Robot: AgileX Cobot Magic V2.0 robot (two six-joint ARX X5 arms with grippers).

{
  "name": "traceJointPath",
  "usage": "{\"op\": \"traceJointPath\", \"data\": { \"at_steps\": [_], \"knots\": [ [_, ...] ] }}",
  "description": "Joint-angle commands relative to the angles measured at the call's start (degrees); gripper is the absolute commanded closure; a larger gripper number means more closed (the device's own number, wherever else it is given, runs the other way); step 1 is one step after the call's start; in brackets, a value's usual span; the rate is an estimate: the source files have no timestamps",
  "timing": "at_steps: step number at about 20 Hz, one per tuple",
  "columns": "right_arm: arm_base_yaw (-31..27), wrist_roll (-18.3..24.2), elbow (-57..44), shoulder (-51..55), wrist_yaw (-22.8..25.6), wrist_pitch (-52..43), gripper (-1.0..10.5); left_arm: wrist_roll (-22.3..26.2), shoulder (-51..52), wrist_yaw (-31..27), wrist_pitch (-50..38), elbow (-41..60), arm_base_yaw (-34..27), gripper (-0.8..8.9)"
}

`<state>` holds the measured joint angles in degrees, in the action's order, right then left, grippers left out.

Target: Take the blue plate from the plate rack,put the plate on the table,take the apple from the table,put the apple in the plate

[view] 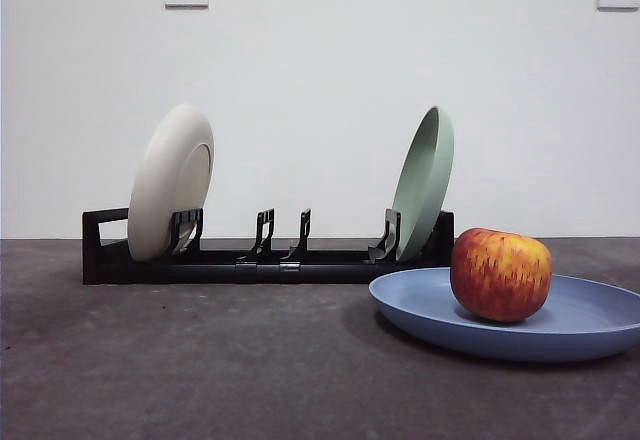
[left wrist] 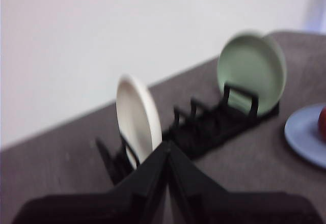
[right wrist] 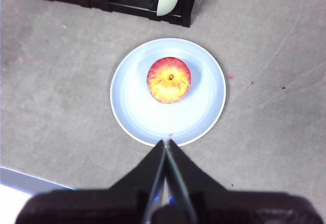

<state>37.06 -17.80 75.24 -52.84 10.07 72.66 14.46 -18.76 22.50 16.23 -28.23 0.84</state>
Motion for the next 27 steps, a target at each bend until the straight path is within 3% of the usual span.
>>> {"op": "traceJointPath", "data": {
  "at_steps": [1,5,8,10,15,18,27],
  "knots": [
    [0.1,-0.2,0.1,-0.8,0.0,-0.2,9.5,-2.5,6.4,0.2,-4.5,9.4,-1.4,8.18],
    [0.1,-0.2,0.1,-2.2,0.0,-0.2,9.5,-2.8,15.7,0.0,-9.0,21.2,-1.8,8.18],
    [0.1,-0.2,0.1,-3.1,0.0,-0.4,9.5,-6.9,18.5,-0.1,-13.3,27.5,-2.0,8.18],
    [0.1,-0.2,0.1,-3.3,0.0,-0.4,9.5,-7.5,18.5,-2.4,-11.6,27.8,-2.1,8.17],
    [0.1,-0.2,0.1,-3.6,0.0,-0.5,9.5,-8.3,18.5,-15.1,-9.6,27.8,-2.1,8.17],
    [0.1,-0.2,0.1,-3.6,0.0,-0.5,9.5,-11.8,18.5,-15.0,-7.1,27.8,-2.2,8.17],
    [0.1,-0.2,0.1,-3.6,0.0,-0.6,9.5,-11.8,17.8,-14.7,-7.2,27.8,-2.2,8.17]
  ]
}}
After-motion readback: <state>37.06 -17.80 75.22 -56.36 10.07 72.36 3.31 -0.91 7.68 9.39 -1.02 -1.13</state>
